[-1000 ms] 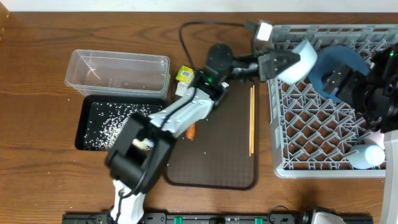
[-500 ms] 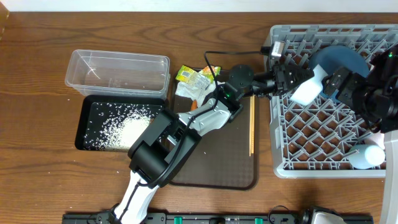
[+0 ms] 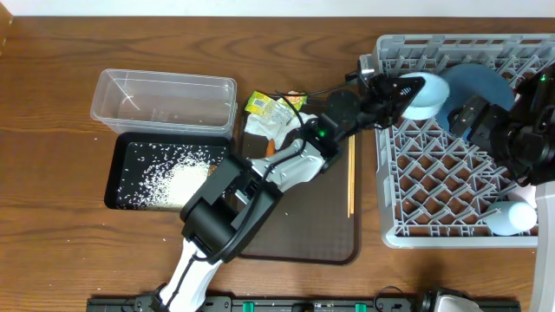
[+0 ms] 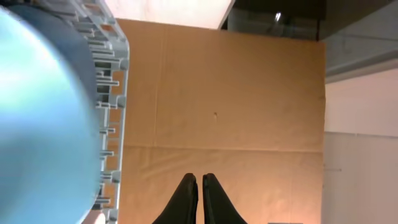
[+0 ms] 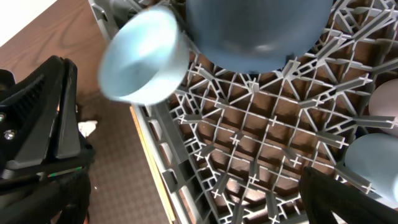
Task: Sort waste into correct bins and load items into the dishwasher rack
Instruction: 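Retract left arm to rest while right gripper holds bowl over rack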
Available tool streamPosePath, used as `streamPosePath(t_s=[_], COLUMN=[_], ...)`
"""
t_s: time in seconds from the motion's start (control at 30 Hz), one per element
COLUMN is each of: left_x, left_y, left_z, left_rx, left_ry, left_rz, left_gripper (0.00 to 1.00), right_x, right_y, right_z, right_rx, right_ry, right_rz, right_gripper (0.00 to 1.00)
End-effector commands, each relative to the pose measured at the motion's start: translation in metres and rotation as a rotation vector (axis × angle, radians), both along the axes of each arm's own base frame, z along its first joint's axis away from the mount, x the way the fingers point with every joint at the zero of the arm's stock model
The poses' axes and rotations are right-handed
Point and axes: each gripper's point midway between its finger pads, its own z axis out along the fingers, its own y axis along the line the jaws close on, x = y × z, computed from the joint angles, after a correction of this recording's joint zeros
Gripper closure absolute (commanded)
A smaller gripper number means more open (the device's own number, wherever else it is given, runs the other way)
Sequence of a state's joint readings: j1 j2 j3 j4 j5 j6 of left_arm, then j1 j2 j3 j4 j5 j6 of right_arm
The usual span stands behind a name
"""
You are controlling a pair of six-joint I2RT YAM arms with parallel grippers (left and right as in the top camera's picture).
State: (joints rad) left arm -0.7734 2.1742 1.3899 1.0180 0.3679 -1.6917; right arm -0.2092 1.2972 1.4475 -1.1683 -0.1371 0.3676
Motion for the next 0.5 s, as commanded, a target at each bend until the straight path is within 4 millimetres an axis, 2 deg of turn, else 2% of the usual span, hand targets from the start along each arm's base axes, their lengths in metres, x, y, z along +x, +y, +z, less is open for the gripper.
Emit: streamPosePath(t_s=[0.0,0.1,0.2,0.3,0.33,0.4,0.47], left_x=[-0.002,-0.006,-0.007,-0.007,-0.006,-0.004,0.000], left_y=[-0.009,-0.011,-0.009,-0.006,-0.004,0.004,0.013], left_z=[0.004,0.006,0.012,0.011,0.011,0.014,0.018], left_rx=[-0.023,-0.011,0.057,0.107,0.121,0.150,0.170], left_ry=[0.010,-0.033,-0.211,-0.313,-0.347,-0.428,-0.495], left_rz=[0.023,0.016,0.027,0.007,-0.007,-0.033,-0.047], left_gripper=[0.94,0.94,0.94,0.91,0.85,0.65,0.56], right_x=[-0.001,-0.003,-0.003,-0.003,-0.003,-0.004,-0.003], right_y=[-0.004,-0.003,-0.003,-0.003,-0.003,-0.002,0.000], right_z=[0.002,0.000,0.000,0.000,0.000,0.000,0.000], right_rx=[-0.005,-0.003,-0.011,-0.027,-0.034,-0.034,-0.027], right_ry=[0.003,0.012,0.012,0.011,0.012,0.013,0.012], right_rz=[-0.017,-0.016,-0.004,0.023,0.035,0.044,0.050], right_gripper=[0.01,0.01,0.01,0.01,0.01,0.01,0.01])
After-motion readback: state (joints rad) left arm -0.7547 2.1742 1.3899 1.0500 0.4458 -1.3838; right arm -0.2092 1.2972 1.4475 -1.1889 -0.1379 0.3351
